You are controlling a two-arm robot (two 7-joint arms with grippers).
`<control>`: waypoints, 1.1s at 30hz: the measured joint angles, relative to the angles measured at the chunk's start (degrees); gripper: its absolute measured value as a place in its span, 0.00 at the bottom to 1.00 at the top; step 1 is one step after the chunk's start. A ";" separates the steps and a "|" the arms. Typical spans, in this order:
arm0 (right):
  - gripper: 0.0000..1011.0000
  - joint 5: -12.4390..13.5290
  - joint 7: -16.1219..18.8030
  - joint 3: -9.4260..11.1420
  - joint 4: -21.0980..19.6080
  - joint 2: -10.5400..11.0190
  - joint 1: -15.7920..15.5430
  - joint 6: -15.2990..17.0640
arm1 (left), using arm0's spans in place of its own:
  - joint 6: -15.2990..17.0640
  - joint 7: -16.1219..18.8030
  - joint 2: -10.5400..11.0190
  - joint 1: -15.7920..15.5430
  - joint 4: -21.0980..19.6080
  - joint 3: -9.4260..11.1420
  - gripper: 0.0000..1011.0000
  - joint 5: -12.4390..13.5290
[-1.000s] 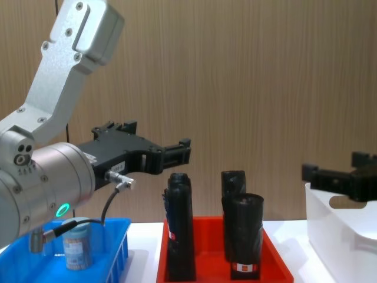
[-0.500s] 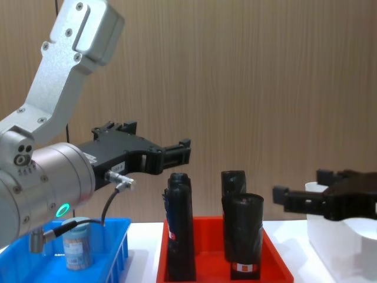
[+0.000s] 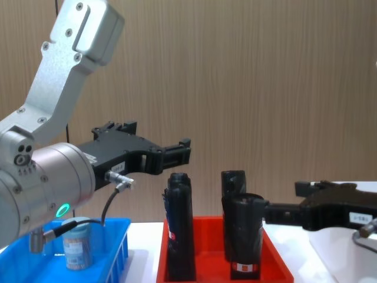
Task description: Pick the cotton swabs from the blue box and place them into the white box.
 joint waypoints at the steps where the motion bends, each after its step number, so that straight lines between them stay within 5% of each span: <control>1: 0.99 -0.30 0.08 -0.13 0.90 -0.33 0.52 -0.03 | 0.00 0.00 0.00 0.00 0.00 0.00 0.99 0.00; 33: 0.99 -3.95 1.52 -2.88 15.90 -6.13 9.73 0.37 | 0.00 0.00 0.00 0.00 0.00 0.00 0.99 0.01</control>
